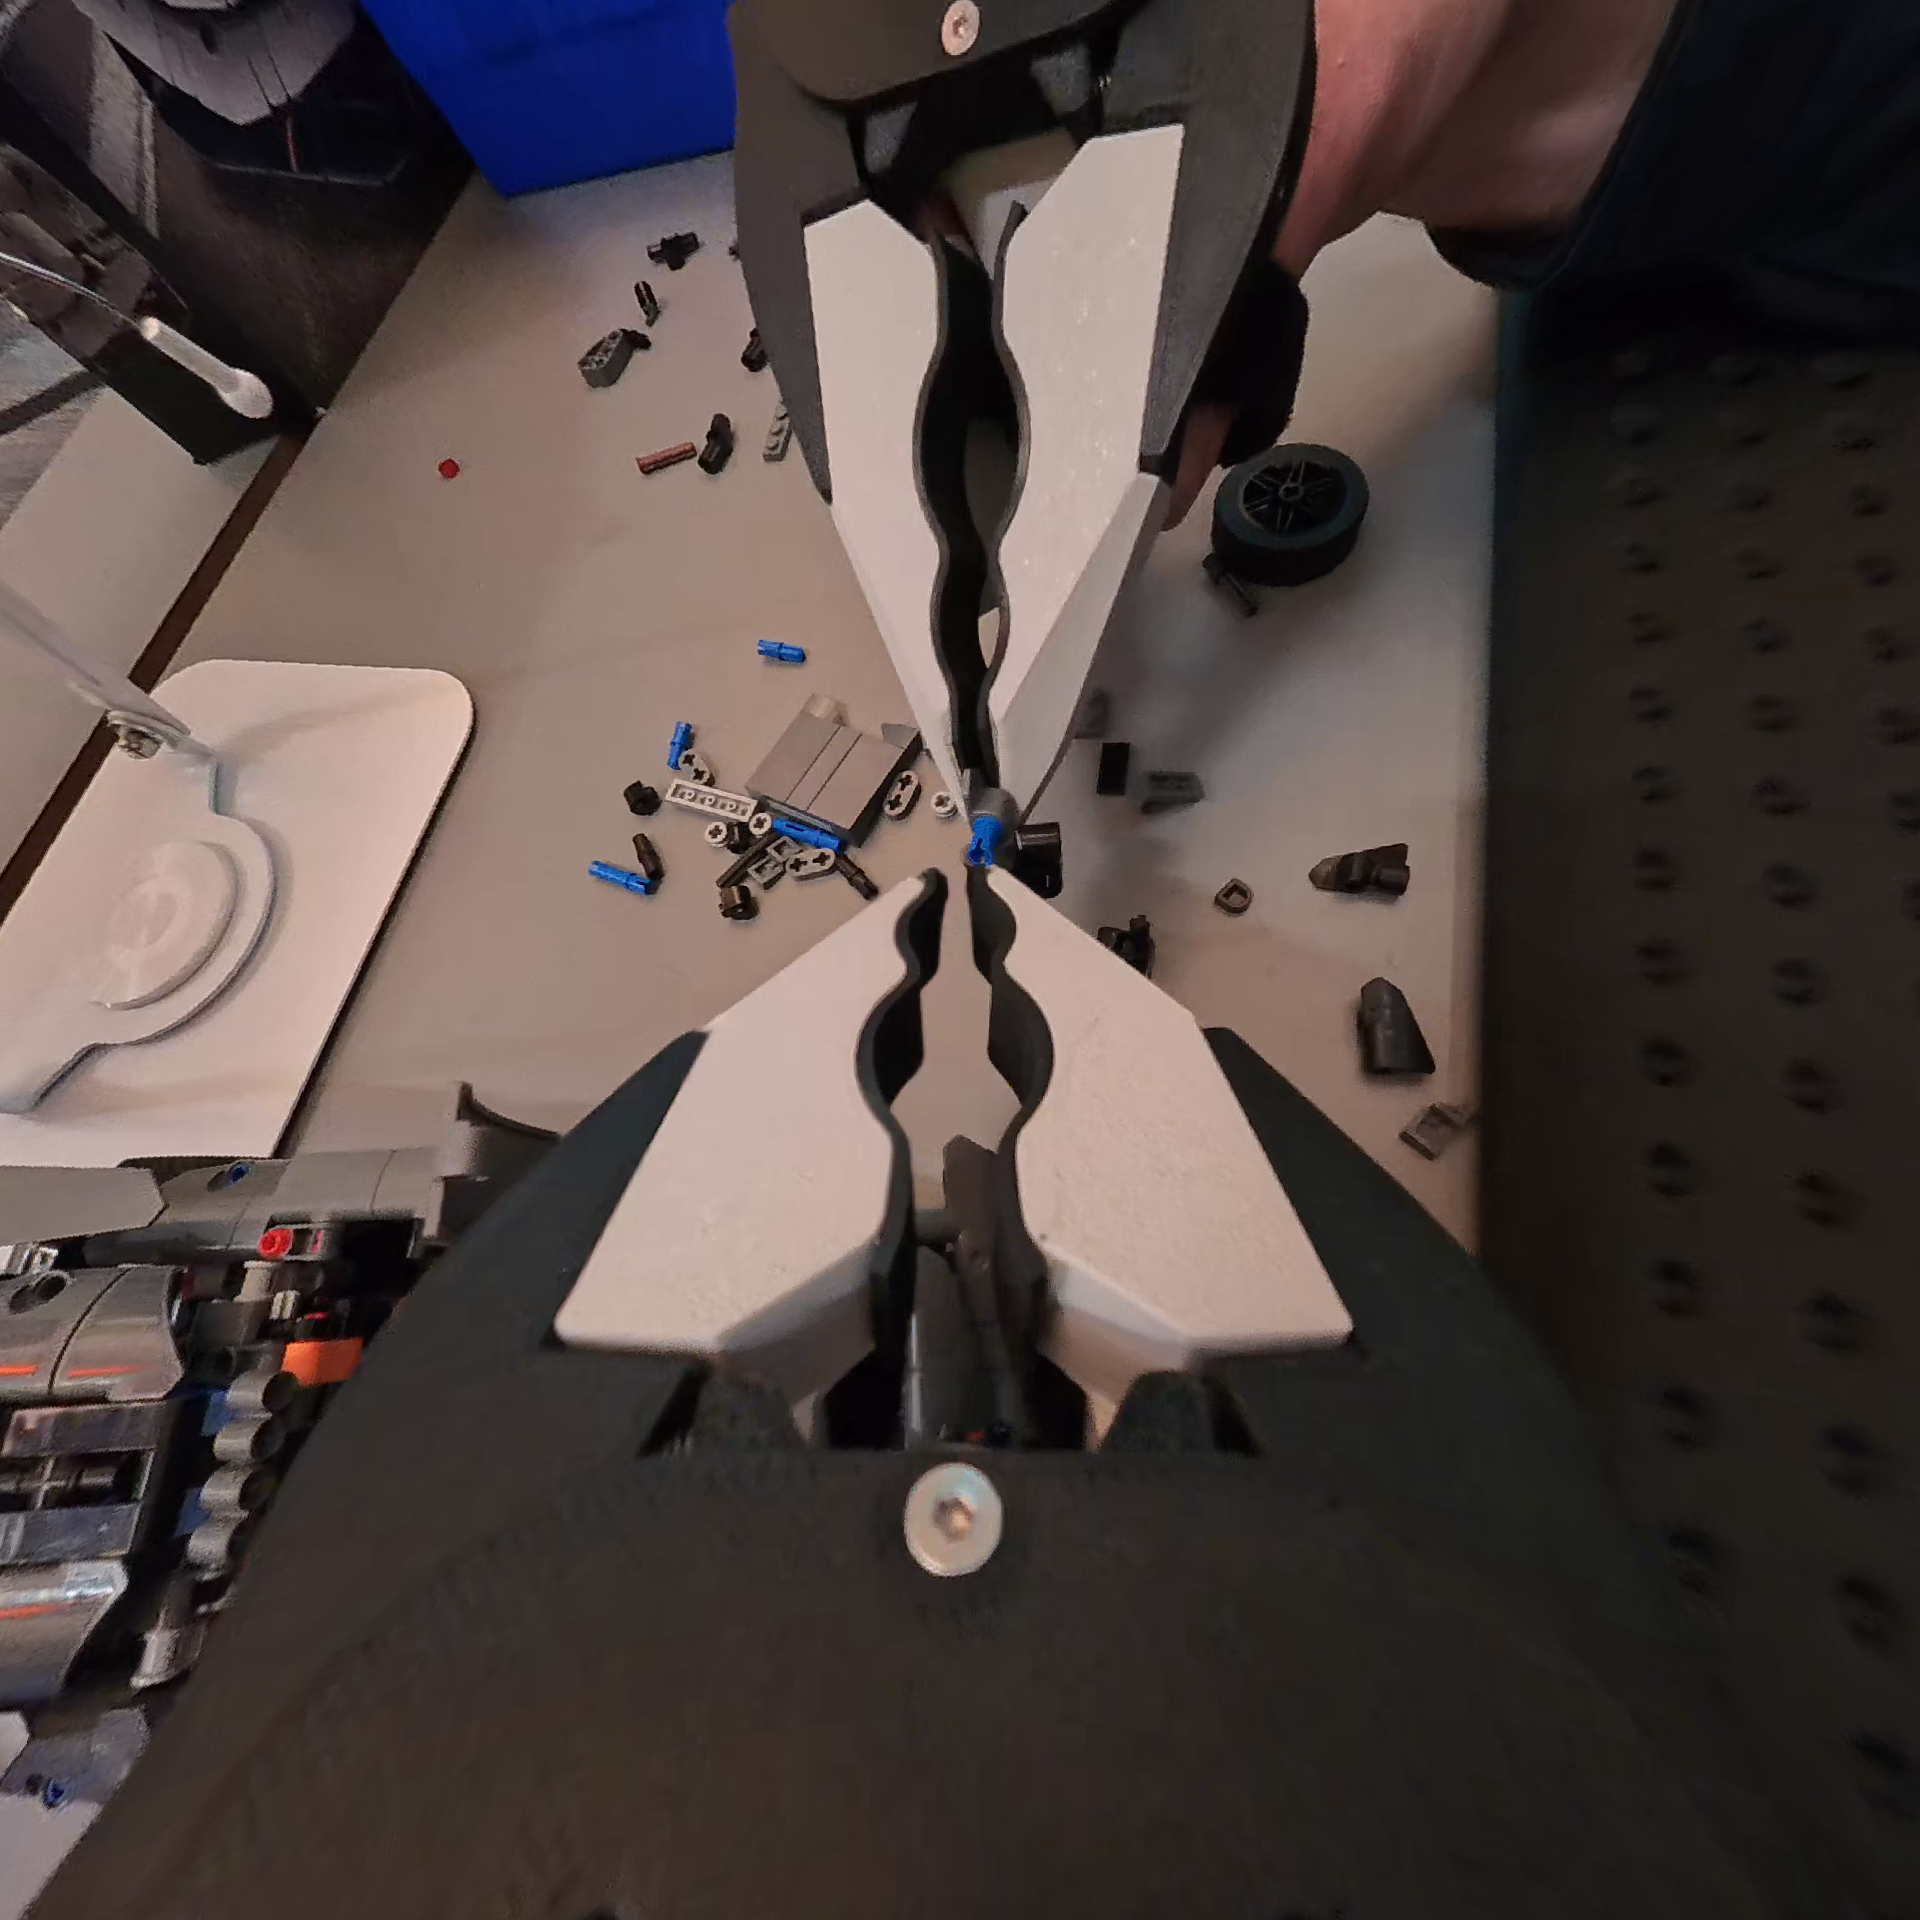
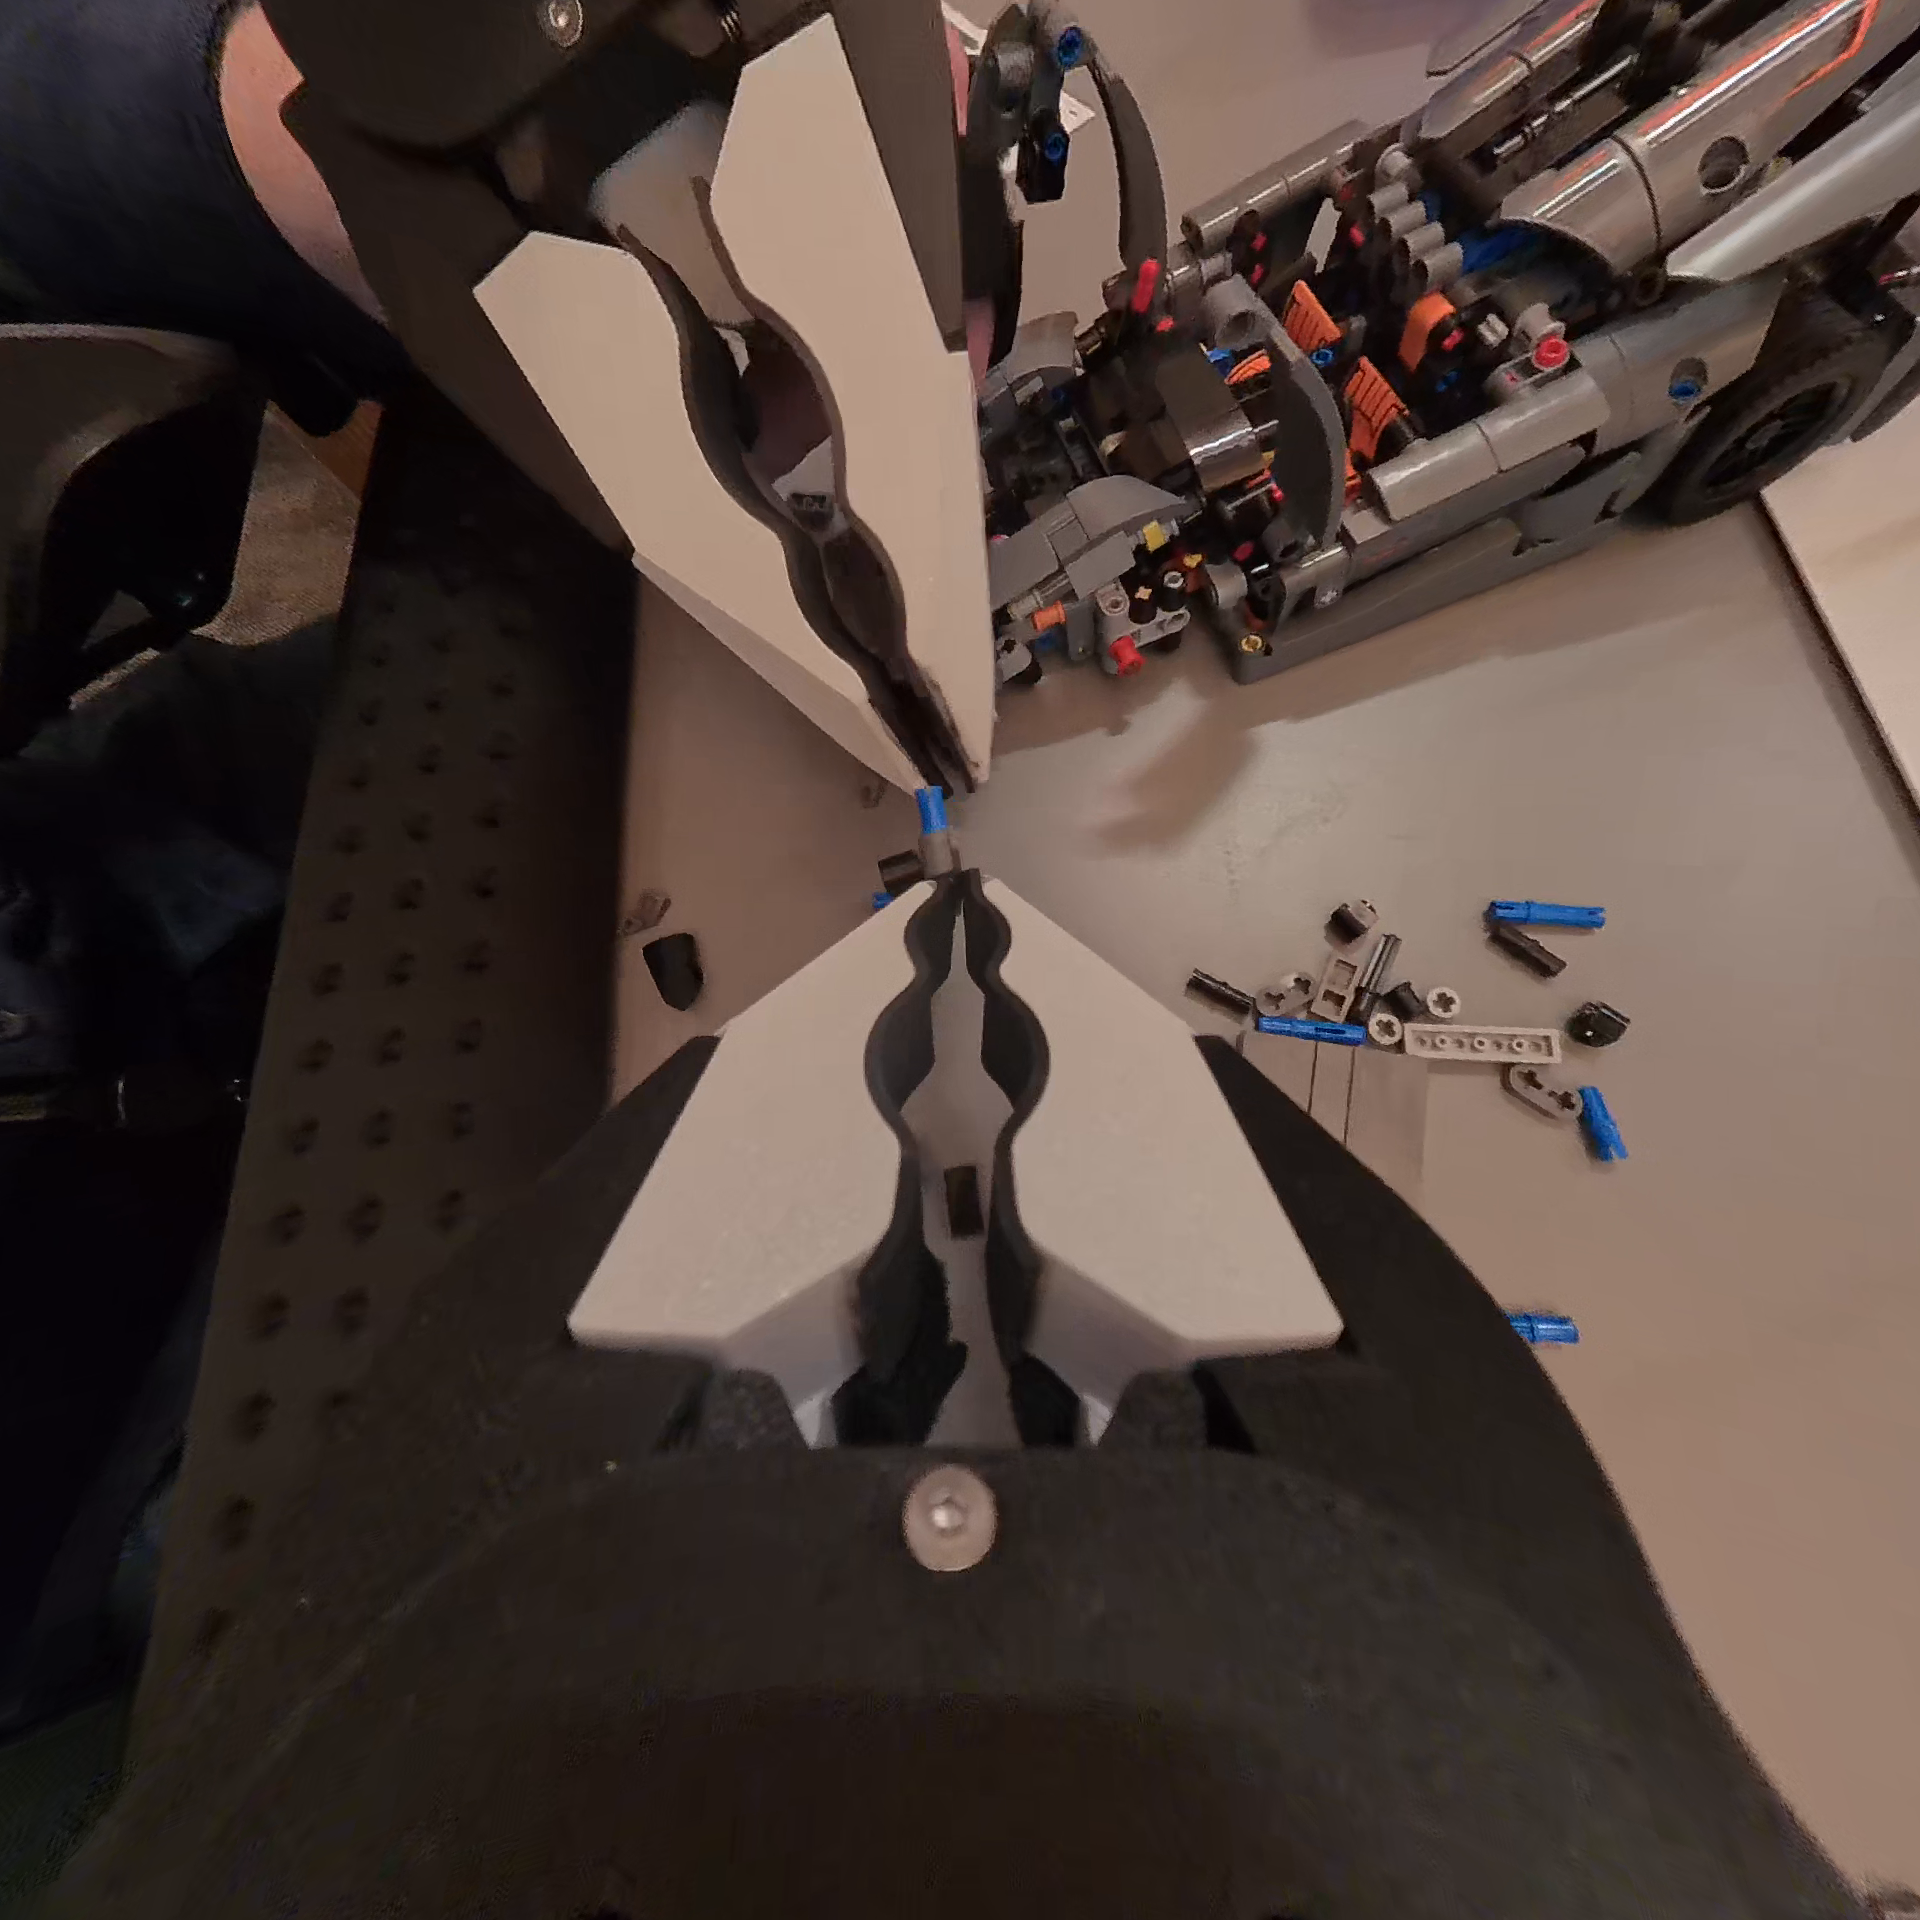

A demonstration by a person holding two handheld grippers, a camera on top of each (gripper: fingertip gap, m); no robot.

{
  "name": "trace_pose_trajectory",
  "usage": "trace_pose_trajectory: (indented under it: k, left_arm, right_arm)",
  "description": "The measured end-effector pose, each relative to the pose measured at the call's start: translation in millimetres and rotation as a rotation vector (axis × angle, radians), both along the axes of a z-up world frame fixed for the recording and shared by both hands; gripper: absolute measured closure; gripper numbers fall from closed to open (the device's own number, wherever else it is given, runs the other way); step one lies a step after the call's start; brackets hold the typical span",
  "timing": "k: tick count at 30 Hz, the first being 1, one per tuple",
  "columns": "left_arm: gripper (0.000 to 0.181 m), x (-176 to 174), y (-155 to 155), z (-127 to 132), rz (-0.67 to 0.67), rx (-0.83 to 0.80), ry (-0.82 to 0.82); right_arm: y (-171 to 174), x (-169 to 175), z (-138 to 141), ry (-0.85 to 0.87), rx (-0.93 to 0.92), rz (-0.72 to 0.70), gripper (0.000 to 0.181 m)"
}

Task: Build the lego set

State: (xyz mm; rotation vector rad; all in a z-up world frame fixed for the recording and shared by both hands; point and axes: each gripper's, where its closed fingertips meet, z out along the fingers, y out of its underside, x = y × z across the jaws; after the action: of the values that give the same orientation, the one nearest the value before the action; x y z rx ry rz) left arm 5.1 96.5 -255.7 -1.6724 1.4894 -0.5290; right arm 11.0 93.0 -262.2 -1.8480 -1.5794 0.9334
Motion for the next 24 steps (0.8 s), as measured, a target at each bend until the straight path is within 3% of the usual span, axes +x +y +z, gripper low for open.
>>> trace_pose_trajectory:
  k: [7,11,24]
  left_arm:
    - [0.171,5,-7,4,-0.042,-0.010,-0.032]
    - [0.179,5,-7,-3,-0.039,0.010,0.004]
    - [0.180,3,-6,3,-0.035,-0.039,-0.052]
  right_arm:
    - [0,-1,-2,-0.012,0.009,-0.001,0.181]
    - [-2,-2,0,0.002,0.006,0.011,0.181]
    - [-2,-1,14,0.084,-0.040,0.006,0.181]
